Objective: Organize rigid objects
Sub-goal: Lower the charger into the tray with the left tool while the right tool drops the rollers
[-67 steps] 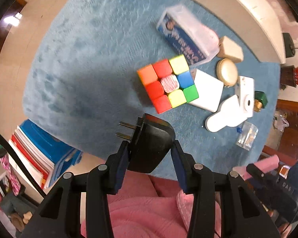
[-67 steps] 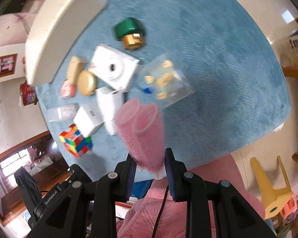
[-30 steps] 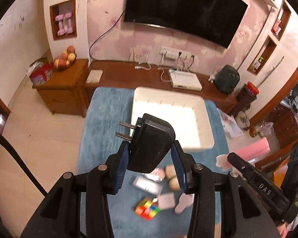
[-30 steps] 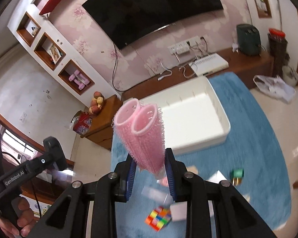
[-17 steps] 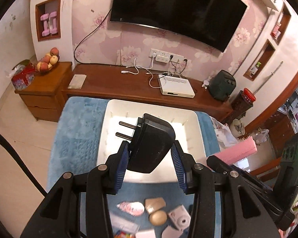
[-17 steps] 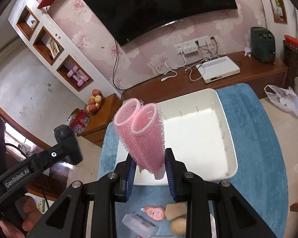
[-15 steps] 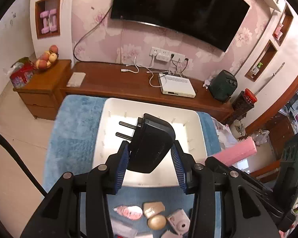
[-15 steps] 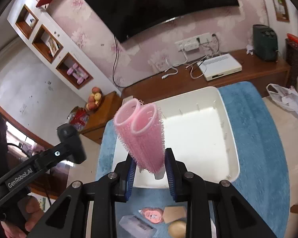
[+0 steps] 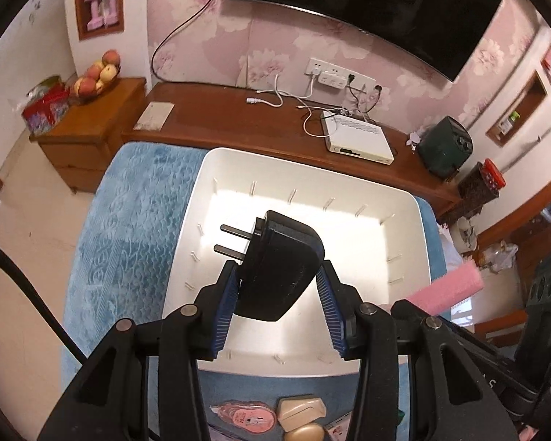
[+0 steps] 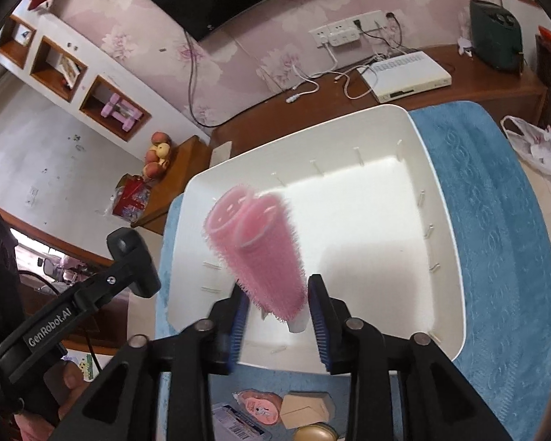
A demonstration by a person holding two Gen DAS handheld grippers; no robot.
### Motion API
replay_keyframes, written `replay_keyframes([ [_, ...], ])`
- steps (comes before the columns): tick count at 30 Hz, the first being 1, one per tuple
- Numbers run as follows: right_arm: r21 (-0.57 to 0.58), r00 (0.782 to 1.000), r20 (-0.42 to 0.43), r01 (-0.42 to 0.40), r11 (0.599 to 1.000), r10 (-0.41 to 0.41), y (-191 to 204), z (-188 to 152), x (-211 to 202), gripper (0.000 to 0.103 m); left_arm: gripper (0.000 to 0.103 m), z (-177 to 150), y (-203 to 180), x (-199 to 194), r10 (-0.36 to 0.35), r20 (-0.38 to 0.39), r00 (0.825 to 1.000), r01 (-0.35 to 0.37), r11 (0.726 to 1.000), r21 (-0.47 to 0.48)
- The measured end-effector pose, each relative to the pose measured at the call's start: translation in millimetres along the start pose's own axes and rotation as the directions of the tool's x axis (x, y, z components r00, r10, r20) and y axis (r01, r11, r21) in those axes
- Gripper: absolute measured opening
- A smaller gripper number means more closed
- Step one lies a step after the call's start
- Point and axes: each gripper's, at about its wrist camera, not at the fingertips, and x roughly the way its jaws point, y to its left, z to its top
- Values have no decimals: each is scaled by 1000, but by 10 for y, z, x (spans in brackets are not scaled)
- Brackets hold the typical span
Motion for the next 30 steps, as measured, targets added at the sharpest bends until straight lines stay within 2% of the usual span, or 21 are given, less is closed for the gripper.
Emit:
replay_keyframes([
  [2,7,1000,9,14,1000,-14,-13,16,-7,57,61,27,21,-26,6,18,1000,-6,1000,-12],
  [3,13,1000,20,20,1000,-20,-22,19,-27,61,67,48,35,-50,11,35,999,-10,1000,-16],
  [4,18,999,31,25,1000,-25,-27,23,-51,62,73,61,41,-81,11,48,999,-11,1000,-17],
  [6,22,999,40,32,999,-33,-19,38,-84,62,78,100,55,-147,17,72,997,-16,1000,-17],
  [9,21,997,66,41,999,-42,6,33,-171,68,78,136,88,-240,19,96,995,-18,1000,-16],
  [15,1,991,122,49,999,-49,126,-28,-391,69,78,111,155,-477,11,124,992,-9,1000,-19],
  [17,-6,988,146,45,999,-44,190,-83,-502,73,78,76,168,-599,11,138,990,-9,1000,-15],
  [24,-55,964,264,57,997,-40,485,-403,-925,77,79,-118,208,-1047,35,215,976,-45,998,44],
  [30,-50,947,309,103,993,-83,658,-819,-1170,77,82,-430,336,-1400,27,228,973,-49,995,91],
])
